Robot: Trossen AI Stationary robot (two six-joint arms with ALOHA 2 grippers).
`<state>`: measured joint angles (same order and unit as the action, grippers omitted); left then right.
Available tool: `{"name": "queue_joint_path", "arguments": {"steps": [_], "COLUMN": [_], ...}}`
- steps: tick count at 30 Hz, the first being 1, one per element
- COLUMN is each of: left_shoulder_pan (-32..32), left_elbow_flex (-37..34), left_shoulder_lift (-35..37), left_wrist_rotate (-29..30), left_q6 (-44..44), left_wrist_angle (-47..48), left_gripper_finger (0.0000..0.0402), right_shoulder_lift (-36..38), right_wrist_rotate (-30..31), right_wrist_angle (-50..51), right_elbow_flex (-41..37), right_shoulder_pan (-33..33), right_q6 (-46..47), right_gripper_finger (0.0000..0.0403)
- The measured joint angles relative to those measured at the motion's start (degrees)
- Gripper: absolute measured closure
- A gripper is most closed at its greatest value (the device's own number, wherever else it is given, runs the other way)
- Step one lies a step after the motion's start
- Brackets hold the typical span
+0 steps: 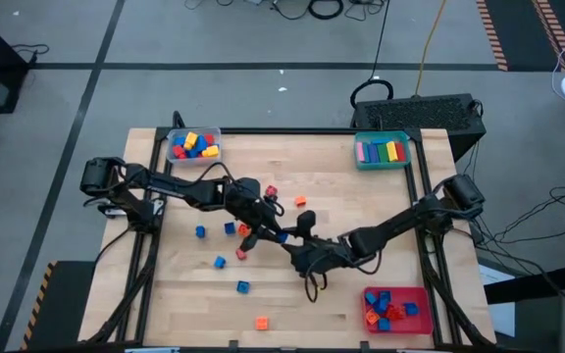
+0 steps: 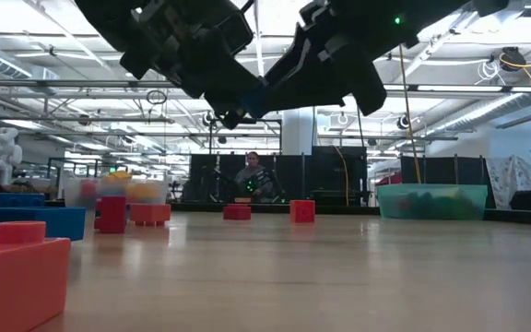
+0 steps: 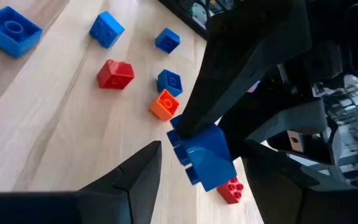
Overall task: Sort blocks by size
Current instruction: Put the small blue game piece into the red bin
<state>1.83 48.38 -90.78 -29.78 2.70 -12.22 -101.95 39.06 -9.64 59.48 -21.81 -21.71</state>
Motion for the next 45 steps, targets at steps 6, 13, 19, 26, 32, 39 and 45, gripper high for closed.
{"name": "queue_joint_path", "arguments": {"steps": [6,13,19,26,32,39,45], "left_shoulder_pan": [0.0,0.2,0.6,3.2,5.0,10.6,12.9], "left_elbow_flex": [0.0,-0.1,-0.1,0.2,0.6,0.6,0.5], "left_shoulder_lift": [0.0,0.0,0.0,0.2,0.2,0.7,0.2], "left_wrist_rotate": [0.0,-0.5,1.4,2.6,1.0,7.3,20.4], "left_q6": [0.3,3.5,4.4,4.1,5.9,-0.1,-12.6], "left_wrist_angle": [0.0,-0.3,-0.1,1.5,2.1,16.2,21.8], "left_gripper_finger": [0.0307,0.0305,0.0291,0.0163,0.006,0.0026,0.0025], "right_shoulder_lift": [0.0,0.0,0.0,0.0,0.1,4.8,15.1], "right_wrist_rotate": [0.0,-1.2,-1.0,0.1,-1.3,-0.6,-3.7], "right_wrist_angle": [0.0,0.5,0.8,1.8,2.3,15.7,30.7], "right_elbow_flex": [0.0,0.0,0.0,-0.1,0.0,0.0,0.0], "right_shoulder_pan": [0.3,0.4,0.2,-1.0,-2.1,-7.4,-16.1], "right_q6": [-1.7,-4.5,-3.8,-1.8,-0.5,13.5,36.4], "right_gripper_finger": [0.0241,0.0331,0.0331,0.0324,0.033,0.0327,0.0326]}}
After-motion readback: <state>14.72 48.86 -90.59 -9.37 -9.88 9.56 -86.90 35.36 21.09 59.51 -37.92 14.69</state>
